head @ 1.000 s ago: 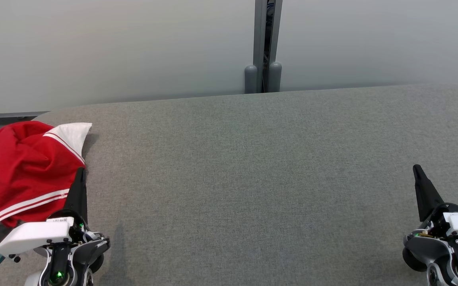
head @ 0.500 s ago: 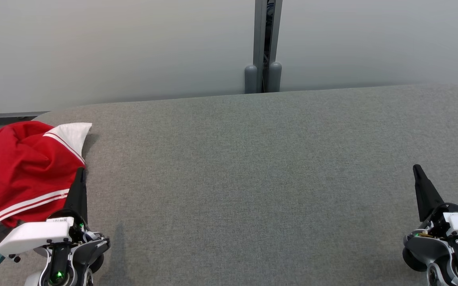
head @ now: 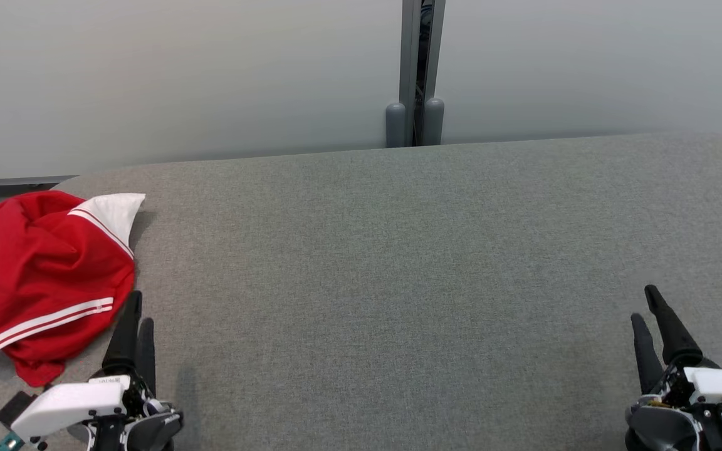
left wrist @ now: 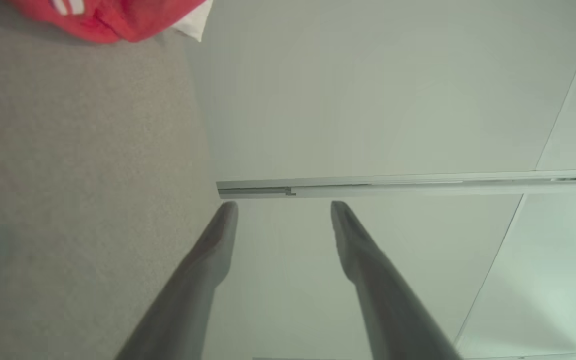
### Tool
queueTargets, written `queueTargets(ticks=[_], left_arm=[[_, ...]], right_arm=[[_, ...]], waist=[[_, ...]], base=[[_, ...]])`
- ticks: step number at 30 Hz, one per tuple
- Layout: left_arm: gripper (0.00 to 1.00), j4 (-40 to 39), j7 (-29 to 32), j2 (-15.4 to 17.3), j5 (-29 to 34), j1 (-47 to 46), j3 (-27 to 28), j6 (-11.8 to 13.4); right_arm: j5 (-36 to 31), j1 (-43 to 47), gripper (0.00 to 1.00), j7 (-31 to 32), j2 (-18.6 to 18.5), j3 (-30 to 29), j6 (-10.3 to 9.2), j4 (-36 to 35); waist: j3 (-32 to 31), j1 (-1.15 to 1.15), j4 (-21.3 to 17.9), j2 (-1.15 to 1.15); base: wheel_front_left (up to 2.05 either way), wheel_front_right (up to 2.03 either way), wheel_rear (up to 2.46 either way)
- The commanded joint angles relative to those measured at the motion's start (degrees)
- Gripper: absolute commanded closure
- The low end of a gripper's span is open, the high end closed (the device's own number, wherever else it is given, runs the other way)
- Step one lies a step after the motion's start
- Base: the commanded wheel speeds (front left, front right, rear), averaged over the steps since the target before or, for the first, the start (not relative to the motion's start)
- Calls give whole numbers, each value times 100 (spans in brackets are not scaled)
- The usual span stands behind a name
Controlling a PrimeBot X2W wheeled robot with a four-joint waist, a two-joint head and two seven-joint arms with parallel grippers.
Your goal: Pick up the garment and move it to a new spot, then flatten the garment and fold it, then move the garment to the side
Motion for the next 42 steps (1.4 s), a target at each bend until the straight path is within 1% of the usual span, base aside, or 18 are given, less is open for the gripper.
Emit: queueTargets(ticks=[1,9,14,18,19,24,29,30,35,42], left_arm=[[0,-3,-9,-1,0,8,-14,0],[0,-205,-215,13,49,102,-266,-2],[0,-315,-360,33,349,159,-343,-2],[0,-455,-457,27,876,202,-278,-3],[0,-455,-457,27,876,202,-278,-3],[0,-651,-572,30,1624,262,-303,26],[0,-882,-681,35,2384,309,-407,138],[0,-976,-722,38,2654,316,-465,190],[0,-1196,-823,42,3357,341,-593,322],[0,-1367,-956,46,4141,416,-801,507]], right_arm=[[-2,6,0,-9,-1,15,0,-5],[-83,30,0,-239,-21,341,1,-93],[-349,2,0,-418,-58,564,1,-94],[-858,-14,0,-532,-63,610,2,-105],[-858,-14,0,-532,-63,610,2,-105],[-1582,3,0,-667,-49,719,2,-203],[-2235,28,0,-793,-50,868,3,-360],[-2473,33,0,-842,-53,935,3,-428],[-3099,34,0,-962,-60,1089,4,-602],[-3970,71,0,-1114,-70,1302,4,-794]], waist=[[2,0,0,0],[-6,0,-8,0],[-12,0,-11,0],[-15,0,-15,0],[-15,0,-15,0],[-18,0,-17,0],[-12,0,-19,0],[-9,0,-19,0],[-2,0,-26,0],[4,0,-40,0]], base=[[0,0,0],[0,0,0],[0,0,0],[0,0,0],[0,0,0],[0,0,0],[0,0,0],[0,0,0],[0,0,0],[0,0,0]])
